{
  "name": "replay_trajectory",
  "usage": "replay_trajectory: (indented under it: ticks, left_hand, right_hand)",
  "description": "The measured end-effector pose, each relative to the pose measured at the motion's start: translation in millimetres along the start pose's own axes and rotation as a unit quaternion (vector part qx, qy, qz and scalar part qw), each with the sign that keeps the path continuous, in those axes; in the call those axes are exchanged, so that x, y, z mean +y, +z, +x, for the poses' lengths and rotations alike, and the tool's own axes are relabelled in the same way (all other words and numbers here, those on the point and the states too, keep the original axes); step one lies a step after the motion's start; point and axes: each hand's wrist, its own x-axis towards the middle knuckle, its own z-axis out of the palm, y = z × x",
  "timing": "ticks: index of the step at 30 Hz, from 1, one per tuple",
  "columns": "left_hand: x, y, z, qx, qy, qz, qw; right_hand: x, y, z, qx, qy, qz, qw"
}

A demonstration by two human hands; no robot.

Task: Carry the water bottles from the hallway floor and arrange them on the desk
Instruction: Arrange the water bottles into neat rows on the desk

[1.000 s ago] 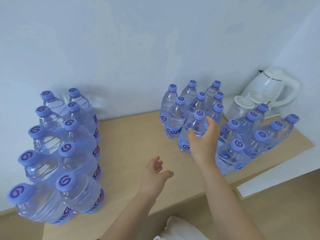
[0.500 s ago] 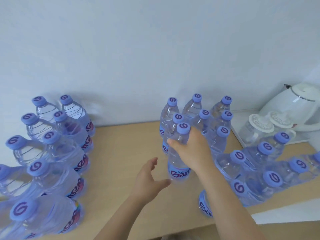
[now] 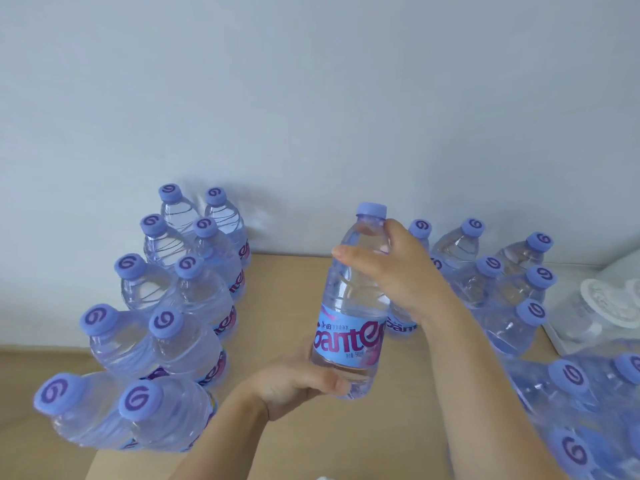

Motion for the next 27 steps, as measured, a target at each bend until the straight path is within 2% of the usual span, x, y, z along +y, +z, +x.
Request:
replay_trajectory:
  ticks: [1, 3, 4, 6, 10, 14, 16, 20, 22, 27]
  left_hand:
    - [2, -2, 2, 0.041, 0.025, 0.024, 0.999]
    - [5, -4, 7, 0.174, 0.064, 0.071, 0.98]
    - [4, -7, 9, 0.234, 0.072, 0.074, 0.967]
    - [-1, -16, 14, 0.307, 0.075, 0.056, 0.947]
    - [-9, -37, 29, 0.38, 0.07, 0.024, 0.922]
    - [-12, -57, 52, 0.415, 0.069, -0.006, 0.907]
    - [-14, -70, 63, 0.479, 0.057, 0.027, 0.875]
    - [-16, -94, 81, 0.612, 0.022, 0.069, 0.787]
    - [-19, -102, 90, 0.619, 0.038, 0.076, 0.781]
    - [-24, -122, 106, 0.578, 0.039, -0.021, 0.815]
  right_hand:
    - [-1, 7, 5, 0.021, -0.008, 0.0, 1.0]
    - [-3, 19, 15, 0.029, -0.023, 0.006, 0.999]
    - [-5, 24, 20, 0.014, -0.029, 0.002, 0.999]
    - [-9, 30, 31, -0.035, -0.037, -0.034, 0.998]
    - [-14, 46, 59, -0.11, -0.007, -0.105, 0.988]
    - [-3, 63, 87, -0.109, -0.013, -0.113, 0.988]
    - [7, 77, 96, -0.083, -0.033, -0.107, 0.99]
    - [23, 111, 110, -0.048, -0.078, -0.117, 0.989]
    - [27, 123, 123, -0.033, -0.082, -0.113, 0.99]
    - [30, 143, 150, -0.025, -0.095, -0.117, 0.988]
